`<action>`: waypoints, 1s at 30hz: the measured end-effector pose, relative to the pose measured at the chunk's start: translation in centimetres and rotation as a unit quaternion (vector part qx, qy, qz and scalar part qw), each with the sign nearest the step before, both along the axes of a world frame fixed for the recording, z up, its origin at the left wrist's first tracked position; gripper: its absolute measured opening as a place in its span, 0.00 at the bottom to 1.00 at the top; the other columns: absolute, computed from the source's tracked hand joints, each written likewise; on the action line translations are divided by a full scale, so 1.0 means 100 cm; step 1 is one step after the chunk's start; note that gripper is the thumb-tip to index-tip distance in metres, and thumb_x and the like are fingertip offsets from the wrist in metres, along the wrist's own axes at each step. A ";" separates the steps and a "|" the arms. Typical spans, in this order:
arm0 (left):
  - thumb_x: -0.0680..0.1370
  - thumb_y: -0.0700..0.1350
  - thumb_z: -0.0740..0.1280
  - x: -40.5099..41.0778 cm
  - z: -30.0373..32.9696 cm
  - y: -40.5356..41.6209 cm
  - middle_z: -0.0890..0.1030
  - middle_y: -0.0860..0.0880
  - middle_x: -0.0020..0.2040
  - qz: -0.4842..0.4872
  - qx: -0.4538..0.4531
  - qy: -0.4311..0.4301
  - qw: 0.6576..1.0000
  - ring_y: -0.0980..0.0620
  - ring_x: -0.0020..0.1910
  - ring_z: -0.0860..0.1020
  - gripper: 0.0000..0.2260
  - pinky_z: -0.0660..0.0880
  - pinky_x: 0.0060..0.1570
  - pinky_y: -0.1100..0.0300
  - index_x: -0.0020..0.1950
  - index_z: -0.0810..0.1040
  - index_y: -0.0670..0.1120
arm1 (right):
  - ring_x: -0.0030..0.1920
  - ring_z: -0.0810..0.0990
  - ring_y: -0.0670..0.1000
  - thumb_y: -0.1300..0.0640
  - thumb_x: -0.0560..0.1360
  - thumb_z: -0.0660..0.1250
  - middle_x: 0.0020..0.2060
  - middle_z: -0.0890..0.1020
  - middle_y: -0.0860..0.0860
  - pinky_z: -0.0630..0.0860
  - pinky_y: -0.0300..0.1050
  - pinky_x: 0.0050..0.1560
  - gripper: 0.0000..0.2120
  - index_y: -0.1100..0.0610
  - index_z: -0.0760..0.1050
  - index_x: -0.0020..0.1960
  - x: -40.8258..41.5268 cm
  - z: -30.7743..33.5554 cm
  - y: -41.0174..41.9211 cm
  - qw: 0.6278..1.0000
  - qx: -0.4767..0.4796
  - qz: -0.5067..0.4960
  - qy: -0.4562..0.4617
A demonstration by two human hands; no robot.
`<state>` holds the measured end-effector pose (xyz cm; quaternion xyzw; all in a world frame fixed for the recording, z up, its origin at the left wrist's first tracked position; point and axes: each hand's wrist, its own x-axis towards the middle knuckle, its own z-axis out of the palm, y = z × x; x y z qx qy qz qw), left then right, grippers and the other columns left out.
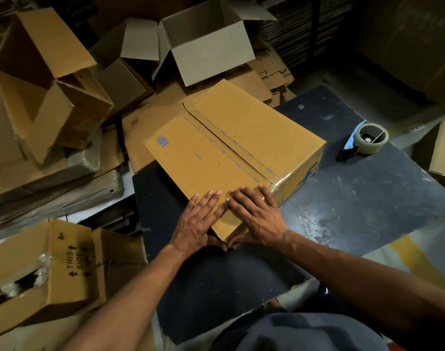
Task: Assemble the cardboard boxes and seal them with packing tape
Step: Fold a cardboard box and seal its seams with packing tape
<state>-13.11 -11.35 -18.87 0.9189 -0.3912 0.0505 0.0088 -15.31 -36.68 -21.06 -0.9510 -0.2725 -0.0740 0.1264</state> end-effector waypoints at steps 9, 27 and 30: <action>0.72 0.76 0.66 0.003 0.003 0.001 0.54 0.42 0.85 -0.006 0.039 0.022 0.999 0.43 0.84 0.53 0.52 0.55 0.80 0.39 0.85 0.52 0.48 | 0.80 0.63 0.58 0.16 0.67 0.55 0.78 0.68 0.54 0.54 0.68 0.78 0.55 0.54 0.64 0.81 -0.002 0.008 -0.003 0.998 0.042 -0.001 -0.040; 0.80 0.72 0.53 -0.011 0.014 -0.004 0.47 0.42 0.85 0.001 0.028 0.032 0.999 0.43 0.84 0.47 0.44 0.52 0.80 0.35 0.85 0.49 0.44 | 0.79 0.65 0.57 0.23 0.74 0.60 0.78 0.69 0.53 0.57 0.67 0.76 0.45 0.50 0.64 0.81 -0.003 0.002 -0.002 0.995 0.053 -0.008 -0.081; 0.81 0.68 0.52 -0.012 0.016 -0.006 0.49 0.42 0.85 -0.002 -0.008 0.041 0.999 0.43 0.84 0.48 0.41 0.51 0.80 0.35 0.85 0.52 0.43 | 0.79 0.64 0.57 0.24 0.75 0.57 0.78 0.69 0.53 0.56 0.66 0.77 0.44 0.50 0.63 0.81 -0.001 0.002 -0.003 0.996 0.041 -0.008 -0.080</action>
